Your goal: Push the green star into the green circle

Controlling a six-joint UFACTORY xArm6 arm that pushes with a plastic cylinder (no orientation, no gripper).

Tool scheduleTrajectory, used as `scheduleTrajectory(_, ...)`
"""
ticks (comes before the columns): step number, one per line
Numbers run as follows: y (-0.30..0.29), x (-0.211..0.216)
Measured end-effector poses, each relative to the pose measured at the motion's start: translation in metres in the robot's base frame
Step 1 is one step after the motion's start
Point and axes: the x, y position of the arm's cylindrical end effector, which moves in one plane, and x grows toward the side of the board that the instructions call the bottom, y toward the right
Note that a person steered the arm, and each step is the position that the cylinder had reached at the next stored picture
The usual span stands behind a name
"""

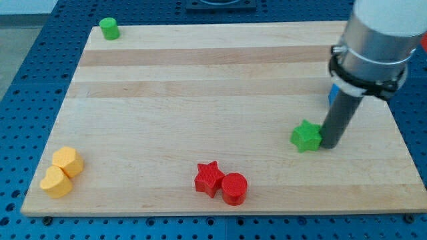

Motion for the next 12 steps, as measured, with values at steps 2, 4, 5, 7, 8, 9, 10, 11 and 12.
scheduleTrajectory(2,-0.043,-0.017)
scheduleTrajectory(4,-0.158,-0.076)
scheduleTrajectory(5,-0.193,-0.114)
scheduleTrajectory(7,-0.202,-0.172)
scheduleTrajectory(8,-0.178,-0.178)
scheduleTrajectory(9,-0.166,-0.198)
scheduleTrajectory(10,-0.177,-0.245)
scheduleTrajectory(11,-0.186,-0.275)
scheduleTrajectory(12,-0.167,-0.285)
